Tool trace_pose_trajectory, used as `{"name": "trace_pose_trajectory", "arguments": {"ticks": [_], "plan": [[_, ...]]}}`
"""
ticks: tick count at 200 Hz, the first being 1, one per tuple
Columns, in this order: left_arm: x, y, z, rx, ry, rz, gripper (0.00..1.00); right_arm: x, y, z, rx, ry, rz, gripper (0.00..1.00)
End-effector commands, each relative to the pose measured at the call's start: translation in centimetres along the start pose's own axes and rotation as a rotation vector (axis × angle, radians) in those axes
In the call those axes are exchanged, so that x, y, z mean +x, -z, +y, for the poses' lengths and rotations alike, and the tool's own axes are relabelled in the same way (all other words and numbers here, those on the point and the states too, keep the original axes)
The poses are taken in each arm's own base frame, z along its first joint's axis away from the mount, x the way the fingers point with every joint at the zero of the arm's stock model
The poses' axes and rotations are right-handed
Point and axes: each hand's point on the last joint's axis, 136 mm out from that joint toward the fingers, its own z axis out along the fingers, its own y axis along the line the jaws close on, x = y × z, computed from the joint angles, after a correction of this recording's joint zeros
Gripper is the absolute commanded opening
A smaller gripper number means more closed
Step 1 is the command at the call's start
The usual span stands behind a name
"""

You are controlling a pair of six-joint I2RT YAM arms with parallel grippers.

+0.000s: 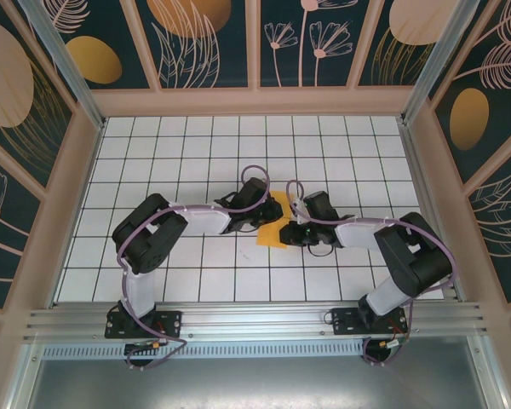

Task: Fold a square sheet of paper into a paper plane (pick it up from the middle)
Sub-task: Fold the triangle a second time at the center of the table.

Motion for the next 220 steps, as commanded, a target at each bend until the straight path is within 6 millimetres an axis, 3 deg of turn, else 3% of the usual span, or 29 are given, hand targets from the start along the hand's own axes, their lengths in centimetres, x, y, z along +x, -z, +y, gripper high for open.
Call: {"name": "trace_pose_trajectory", "arguments": {"ticks": [1,39,46,73,128,158,195,220], "plan": [[-1.0,2.2,-1.5,0.027,-0.027,-0.038,0.17,-0.7,-0.1,-0.4,0.010,0.004,-0.018,0.16],[0.6,2.7,-1.0,0.064,0.008,0.004,0.14,-0.6,-0.3,-0.5,0.013,-0.004,-0.013,0.16],[1.5,2.4,-0.1,0.060,0.022,0.027,0.13,-0.5,-0.3,-0.5,0.010,-0.003,-0.013,0.16],[2.5,1.5,0.2,0.086,0.036,0.072,0.12,-0.6,-0.3,-0.5,0.008,-0.004,-0.014,0.16],[2.9,-0.1,2.8,0.002,0.055,0.067,0.12,-1.0,0.0,-0.1,0.005,0.004,-0.022,0.16],[3.4,-0.7,4.1,-0.036,0.062,0.073,0.11,-1.6,0.6,1.4,-0.039,0.028,-0.031,0.17],[3.6,-0.9,4.7,-0.055,0.059,0.079,0.11,-2.1,1.2,3.4,-0.080,0.074,-0.025,0.17],[3.6,-0.8,4.8,-0.066,0.052,0.081,0.11,-1.8,0.9,3.3,-0.080,0.074,-0.004,0.16]]}}
